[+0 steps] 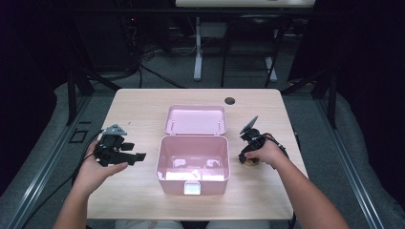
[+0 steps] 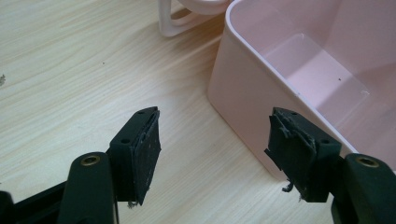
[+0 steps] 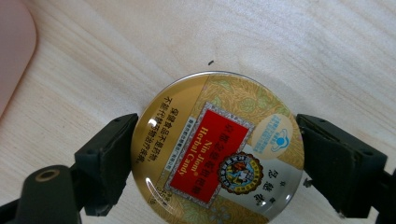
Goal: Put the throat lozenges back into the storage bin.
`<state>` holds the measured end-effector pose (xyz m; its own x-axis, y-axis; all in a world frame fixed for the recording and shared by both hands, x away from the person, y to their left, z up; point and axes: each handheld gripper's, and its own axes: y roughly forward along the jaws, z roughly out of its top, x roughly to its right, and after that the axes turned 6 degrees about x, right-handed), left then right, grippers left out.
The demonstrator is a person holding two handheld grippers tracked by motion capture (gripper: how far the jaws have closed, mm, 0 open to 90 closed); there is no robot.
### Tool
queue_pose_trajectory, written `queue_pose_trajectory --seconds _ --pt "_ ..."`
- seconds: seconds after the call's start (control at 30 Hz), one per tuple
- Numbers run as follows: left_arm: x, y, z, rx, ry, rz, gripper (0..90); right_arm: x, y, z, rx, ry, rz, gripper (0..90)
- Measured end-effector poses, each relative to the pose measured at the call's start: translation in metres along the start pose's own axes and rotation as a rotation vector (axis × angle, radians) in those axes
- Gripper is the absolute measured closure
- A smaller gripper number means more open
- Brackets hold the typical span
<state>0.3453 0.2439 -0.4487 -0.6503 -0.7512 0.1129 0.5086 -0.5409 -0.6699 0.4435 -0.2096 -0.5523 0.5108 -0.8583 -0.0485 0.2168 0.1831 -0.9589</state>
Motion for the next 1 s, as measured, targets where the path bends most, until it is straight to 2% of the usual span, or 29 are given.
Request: queue_pose_trajectory --seconds 0.3,0.67,0.77,0.83,0.9,1.0 --pt "0.0000 0.0003 -0.0001 -0.001 0.000 0.000 34.0 -0.0008 0.0000 0.0012 -0.008 -0.013 0.000 18.9" --pt "-0.0004 0.0001 -0.0003 -0.001 0.001 0.002 34.0 -0.0024 -0.0001 0.0023 -0.027 0.003 -0.003 19.6" --pt "-0.0001 0.0007 -0.0004 0.003 -0.001 0.001 34.0 -0.0021 -0.0004 0.0028 -0.029 -0.007 -0.006 19.5" --pt "-0.0002 0.0006 -0.0004 0.002 0.001 0.001 34.0 -0.0023 0.0003 0.0023 -0.016 0.009 -0.006 19.2" --pt "-0.0003 0.0006 -0.0005 0.002 0.000 0.002 34.0 -0.0014 -0.0005 0.0025 -0.039 0.011 -0.009 18.4" --pt "-0.0004 0.0008 -0.0006 0.001 0.000 0.003 34.0 -0.0013 -0.0011 0.0017 -0.033 0.026 -0.004 18.3"
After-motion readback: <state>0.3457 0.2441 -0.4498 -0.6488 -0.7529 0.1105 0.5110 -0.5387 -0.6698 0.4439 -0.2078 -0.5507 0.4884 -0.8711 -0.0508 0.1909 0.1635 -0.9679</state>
